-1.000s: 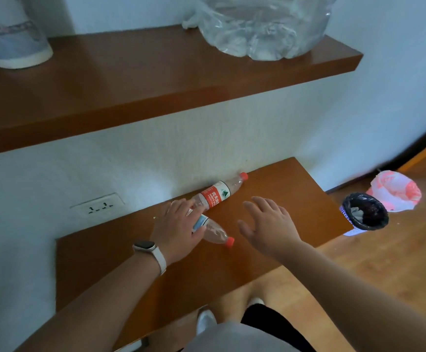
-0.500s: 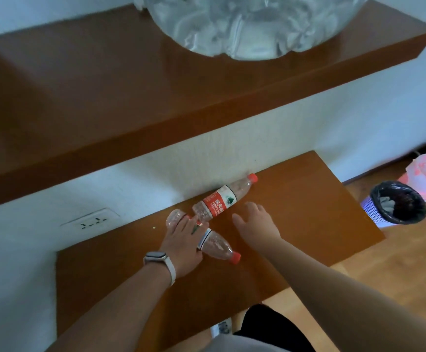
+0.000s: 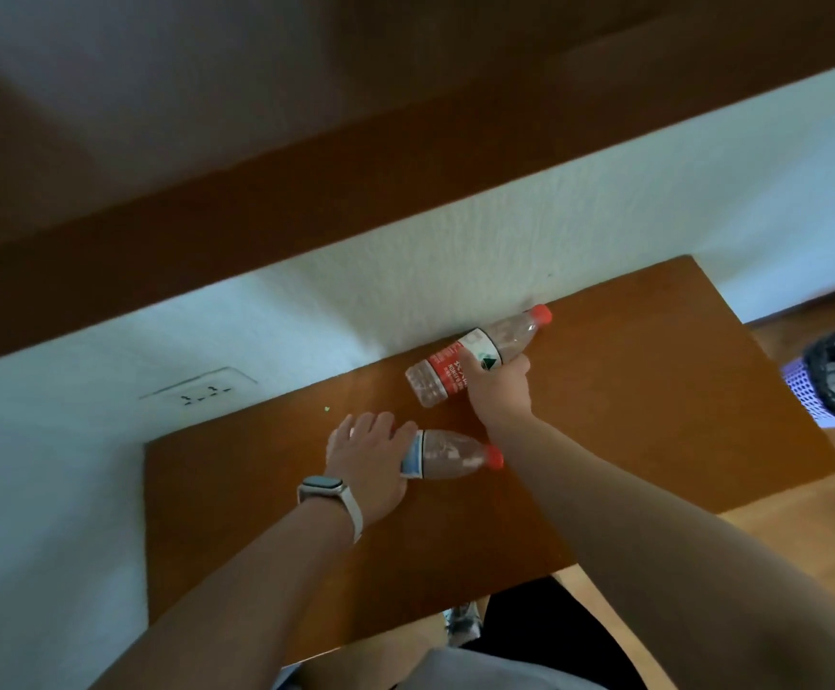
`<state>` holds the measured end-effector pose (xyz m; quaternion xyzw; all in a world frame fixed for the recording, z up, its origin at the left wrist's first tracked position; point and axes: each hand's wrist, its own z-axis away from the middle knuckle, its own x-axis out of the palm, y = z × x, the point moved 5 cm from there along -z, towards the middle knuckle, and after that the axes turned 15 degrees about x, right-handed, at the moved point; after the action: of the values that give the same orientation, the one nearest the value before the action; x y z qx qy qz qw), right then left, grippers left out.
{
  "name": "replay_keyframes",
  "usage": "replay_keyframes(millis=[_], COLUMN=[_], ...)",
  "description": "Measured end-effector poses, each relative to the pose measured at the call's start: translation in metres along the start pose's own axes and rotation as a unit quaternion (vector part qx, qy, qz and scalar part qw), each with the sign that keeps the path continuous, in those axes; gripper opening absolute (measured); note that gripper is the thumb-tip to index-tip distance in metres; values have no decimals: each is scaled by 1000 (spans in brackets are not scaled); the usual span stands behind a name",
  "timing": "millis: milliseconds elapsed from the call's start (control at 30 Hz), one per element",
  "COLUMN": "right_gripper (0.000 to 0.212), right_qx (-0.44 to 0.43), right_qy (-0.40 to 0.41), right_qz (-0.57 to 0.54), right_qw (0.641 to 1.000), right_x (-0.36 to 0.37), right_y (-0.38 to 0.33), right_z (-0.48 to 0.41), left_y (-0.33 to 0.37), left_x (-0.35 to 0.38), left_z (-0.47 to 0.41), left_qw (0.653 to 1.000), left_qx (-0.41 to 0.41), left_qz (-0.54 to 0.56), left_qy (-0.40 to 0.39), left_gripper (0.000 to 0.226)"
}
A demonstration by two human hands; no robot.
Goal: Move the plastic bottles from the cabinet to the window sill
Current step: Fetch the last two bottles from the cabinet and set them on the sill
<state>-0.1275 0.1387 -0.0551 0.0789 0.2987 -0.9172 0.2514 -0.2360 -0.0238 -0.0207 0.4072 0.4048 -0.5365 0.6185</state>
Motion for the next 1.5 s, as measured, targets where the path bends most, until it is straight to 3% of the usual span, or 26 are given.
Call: replay_keyframes(millis=[433,833,967,1100,1500], right_gripper=[86,56,59,71,71], right_qx=[68,-81,-130,-167,-279], right_qy=[20,28,15,15,-20], right_qz=[-128,-153,-127,-100,-19], right_qw=[989,985,983,981,960], right_x=[25,-41,-69,-93,-145], right_y=[-21,-9,-5,3,1], right_z=[-16,12,32,61,114], left_y=[-17,-36,-35,-19,41], left_x=[9,-11,-16,-28,-80], left_z=[37,45,47,43,32], left_qw=[997,976,947,885,817], left_qx=[-20,-66,-92,-106,-80], left_qz=[53,173,276,421,517], left_qy=[49,111,135,167,241], left_gripper=[61,75,71,60,54])
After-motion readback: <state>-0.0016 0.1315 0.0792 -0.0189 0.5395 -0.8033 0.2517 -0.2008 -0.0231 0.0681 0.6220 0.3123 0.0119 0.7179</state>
